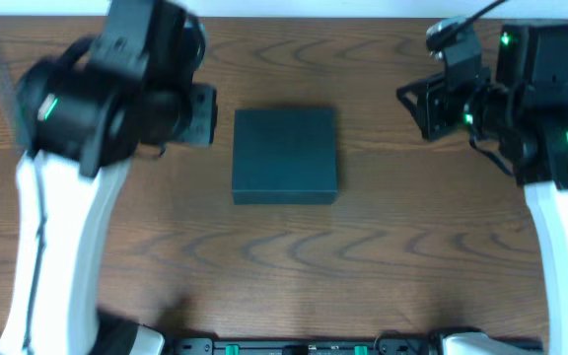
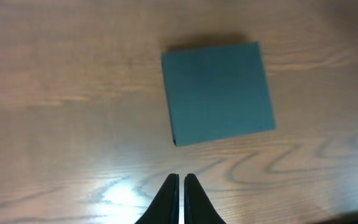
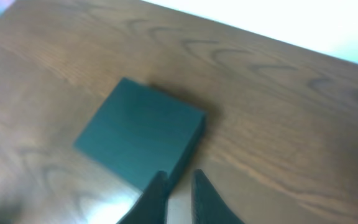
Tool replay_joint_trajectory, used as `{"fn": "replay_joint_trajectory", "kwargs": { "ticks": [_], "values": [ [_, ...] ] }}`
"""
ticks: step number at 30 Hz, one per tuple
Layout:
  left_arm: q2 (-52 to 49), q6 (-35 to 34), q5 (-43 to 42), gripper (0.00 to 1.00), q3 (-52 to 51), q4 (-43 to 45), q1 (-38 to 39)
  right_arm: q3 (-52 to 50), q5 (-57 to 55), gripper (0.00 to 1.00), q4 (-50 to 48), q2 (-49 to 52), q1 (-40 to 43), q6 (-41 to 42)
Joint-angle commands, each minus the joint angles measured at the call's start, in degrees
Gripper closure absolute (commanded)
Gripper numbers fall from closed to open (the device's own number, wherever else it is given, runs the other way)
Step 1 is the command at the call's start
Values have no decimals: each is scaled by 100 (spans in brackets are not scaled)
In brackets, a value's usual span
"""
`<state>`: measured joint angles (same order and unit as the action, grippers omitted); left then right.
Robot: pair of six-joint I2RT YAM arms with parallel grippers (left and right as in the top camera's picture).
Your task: Pack container
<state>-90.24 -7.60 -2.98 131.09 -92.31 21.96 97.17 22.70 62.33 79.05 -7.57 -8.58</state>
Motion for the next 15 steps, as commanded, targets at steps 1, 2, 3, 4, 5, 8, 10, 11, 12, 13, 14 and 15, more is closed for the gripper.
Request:
{"fn": "replay_joint_trajectory", "kwargs": {
  "ticks": [1,2,3,4,5,8,10,11,12,13,14,15],
  "values": [
    [1019,177,496,94,-557,-448,173,70,-133,99,282,-476,-234,-310],
    [1421,175,577,94,-916,-446,173,57,-129,98,420,-592,-280,-310],
    [1827,160,667,94,-1309,-426,173,44,-127,98,544,-706,-321,-308],
    [2170,162,682,94,-1663,-348,170,26,-127,99,634,-813,-363,-308],
    [2533,162,682,94,-2039,-240,170,-13,-136,98,721,-942,-404,-313],
    [3659,138,682,94,-3305,109,170,-330,-243,98,885,-1331,-431,-328],
    [4284,-33,605,94,-4109,365,170,-822,-278,98,881,-1624,-431,-326],
    [4551,-96,540,94,-4507,514,170,-1147,-278,98,881,-1784,-431,-326],
    [4784,-140,483,94,-4896,662,170,-1427,-275,98,881,-1912,-431,-319],
    [4981,-162,444,94,-5259,800,170,-1694,-278,99,861,-2031,-431,-254],
    [5121,-177,433,94,-5543,916,170,-1897,-275,99,839,-2124,-431,-210],
    [5230,-184,431,94,-5794,1025,170,-2079,-275,98,815,-2201,-431,-162]
  ]
}}
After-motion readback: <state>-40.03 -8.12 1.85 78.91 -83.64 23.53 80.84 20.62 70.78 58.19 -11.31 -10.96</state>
